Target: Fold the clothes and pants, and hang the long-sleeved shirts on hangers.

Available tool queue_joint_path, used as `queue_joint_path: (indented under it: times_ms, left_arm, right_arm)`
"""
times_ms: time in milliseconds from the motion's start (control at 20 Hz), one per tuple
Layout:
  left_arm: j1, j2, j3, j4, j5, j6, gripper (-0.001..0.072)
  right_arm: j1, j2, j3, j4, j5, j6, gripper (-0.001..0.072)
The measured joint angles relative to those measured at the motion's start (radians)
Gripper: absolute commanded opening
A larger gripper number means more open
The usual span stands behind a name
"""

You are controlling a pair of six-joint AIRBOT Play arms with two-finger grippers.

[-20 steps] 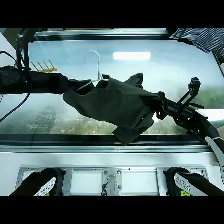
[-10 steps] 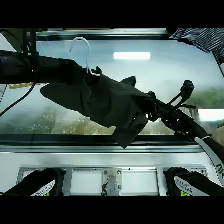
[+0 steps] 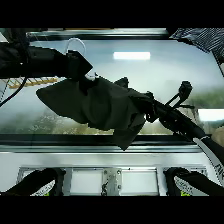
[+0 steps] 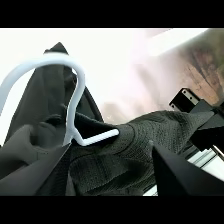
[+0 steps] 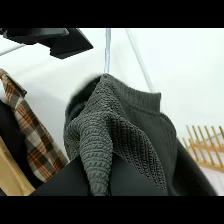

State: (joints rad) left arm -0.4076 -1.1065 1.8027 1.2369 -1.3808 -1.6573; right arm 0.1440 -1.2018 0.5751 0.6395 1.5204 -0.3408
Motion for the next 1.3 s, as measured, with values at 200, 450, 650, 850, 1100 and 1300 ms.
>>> queue_joint_path:
  times_ms: [200, 450, 650, 850, 1100, 1300]
  left_arm:
    - [0.003, 0.053, 0.002, 0.001, 0.019, 0.000, 0.0502]
    - [0.003, 0.135, 0.003, 0.104, 0.031, -0.030, 0.0230]
    - [0.004, 0.192, 0.003, 0.218, 0.034, -0.056, 0.0017]
    - [0.004, 0.229, -0.002, 0.327, -0.001, -0.071, 0.0017]
    - [0.004, 0.290, -0.122, 0.396, 0.009, -0.087, 0.0017]
    - [0.004, 0.348, -0.289, 0.411, 0.087, -0.112, 0.0017]
  right_arm:
    - [0.000, 0.000, 0.000, 0.005, 0.004, 0.008, 0.0015]
    - [0.000, 0.000, 0.004, 0.059, 0.024, 0.053, 0.0014]
    - [-0.005, 0.003, 0.027, 0.128, 0.043, 0.064, 0.0014]
    - [-0.037, 0.015, 0.083, 0.185, 0.052, 0.072, 0.0014]
    - [-0.146, 0.063, 0.163, 0.211, -0.013, 0.077, 0.0014]
    - [-0.314, 0.150, 0.211, 0.202, -0.141, 0.080, 0.0014]
